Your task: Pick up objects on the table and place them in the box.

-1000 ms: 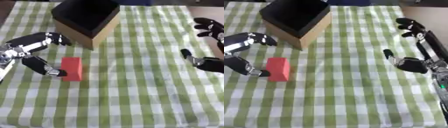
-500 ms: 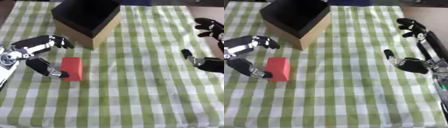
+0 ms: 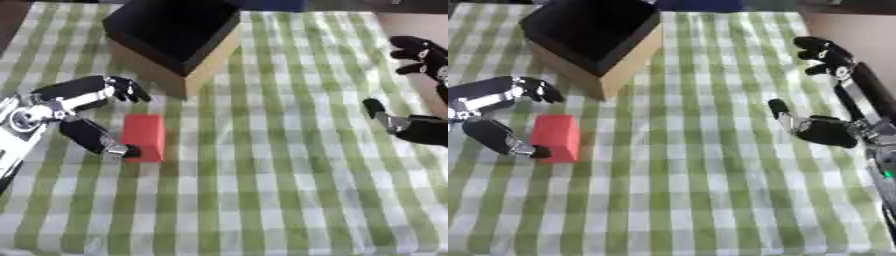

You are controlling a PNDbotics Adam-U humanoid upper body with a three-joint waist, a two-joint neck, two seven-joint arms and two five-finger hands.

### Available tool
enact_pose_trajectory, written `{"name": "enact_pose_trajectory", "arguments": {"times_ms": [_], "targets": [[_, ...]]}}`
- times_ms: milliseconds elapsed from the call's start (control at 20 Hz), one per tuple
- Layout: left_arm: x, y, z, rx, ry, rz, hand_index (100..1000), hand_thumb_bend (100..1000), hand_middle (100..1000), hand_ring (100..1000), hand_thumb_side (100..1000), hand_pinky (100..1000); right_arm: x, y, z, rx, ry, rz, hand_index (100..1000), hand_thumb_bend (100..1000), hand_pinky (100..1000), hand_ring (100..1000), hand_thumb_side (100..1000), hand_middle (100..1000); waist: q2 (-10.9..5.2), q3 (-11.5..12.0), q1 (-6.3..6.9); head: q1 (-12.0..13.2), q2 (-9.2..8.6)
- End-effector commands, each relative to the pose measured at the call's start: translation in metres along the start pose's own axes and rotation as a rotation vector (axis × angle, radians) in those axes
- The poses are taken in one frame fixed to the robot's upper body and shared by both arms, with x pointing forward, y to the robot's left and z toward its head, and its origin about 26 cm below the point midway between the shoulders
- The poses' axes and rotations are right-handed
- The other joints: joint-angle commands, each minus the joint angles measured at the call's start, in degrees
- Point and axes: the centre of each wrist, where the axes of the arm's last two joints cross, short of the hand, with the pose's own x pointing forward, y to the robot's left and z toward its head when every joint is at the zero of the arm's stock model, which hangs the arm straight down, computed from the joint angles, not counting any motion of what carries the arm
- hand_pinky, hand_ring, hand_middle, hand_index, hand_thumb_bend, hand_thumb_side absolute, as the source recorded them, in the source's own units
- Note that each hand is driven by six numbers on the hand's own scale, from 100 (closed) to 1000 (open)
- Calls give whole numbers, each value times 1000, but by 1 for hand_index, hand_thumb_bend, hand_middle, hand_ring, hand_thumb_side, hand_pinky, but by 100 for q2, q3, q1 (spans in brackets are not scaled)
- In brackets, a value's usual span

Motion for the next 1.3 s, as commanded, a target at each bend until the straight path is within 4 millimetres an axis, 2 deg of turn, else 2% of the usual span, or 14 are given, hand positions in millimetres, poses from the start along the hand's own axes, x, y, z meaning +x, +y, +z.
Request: {"name": "enact_pose_trajectory", "arguments": {"times_ms": [50, 600, 900, 950, 1000, 1050, 1100, 1150, 1250, 1300], "targets": [[2, 8, 1, 8, -2, -26, 868, 651, 797, 811, 442, 818, 0, -8, -1, -2, -10, 20, 963, 315, 760, 879, 195, 925, -96, -11, 17, 8, -26], [-6, -4, -8, -54, 24, -26, 849, 652, 754, 773, 426, 802, 0, -8, -1, 0, -10, 18, 963, 312, 760, 879, 195, 925, -97, -7, 25, 16, 2], [-6, -6, -8, -47, 35, -43, 776, 612, 644, 684, 377, 758, 1, -7, -1, 3, -12, 17, 963, 308, 761, 879, 196, 925, -99, 5, 22, 12, 2], [-6, -6, -8, -37, 39, -44, 721, 535, 569, 618, 335, 726, 1, -7, -1, 3, -12, 17, 963, 309, 761, 879, 196, 925, -100, 7, 20, 10, 1], [-6, -5, -8, -22, 43, -43, 689, 501, 528, 585, 312, 710, 1, -7, -1, 3, -12, 17, 963, 309, 761, 879, 196, 925, -100, 9, 18, 8, -1], [-5, -5, -7, -6, 47, -42, 637, 415, 471, 533, 267, 684, 1, -8, -1, 2, -12, 17, 963, 310, 761, 879, 195, 925, -101, 11, 15, 7, -2], [-5, -4, -7, 16, 51, -38, 611, 383, 445, 510, 245, 670, 0, -8, -1, 2, -12, 17, 963, 310, 761, 879, 195, 925, -102, 14, 12, 6, -2], [-4, -3, -7, 36, 54, -34, 554, 291, 384, 463, 203, 639, 0, -8, -1, 3, -11, 17, 963, 310, 761, 880, 195, 925, -102, 16, 10, 6, -4], [-2, 0, -5, 88, 61, -23, 519, 230, 346, 431, 178, 618, 0, -8, -1, 2, -11, 17, 963, 310, 760, 879, 196, 924, -104, 19, 7, 3, -7], [0, 2, -4, 116, 61, -18, 515, 227, 342, 427, 178, 616, 0, -8, -1, 2, -10, 17, 963, 310, 761, 879, 196, 924, -105, 20, 6, -1, -9]]}}
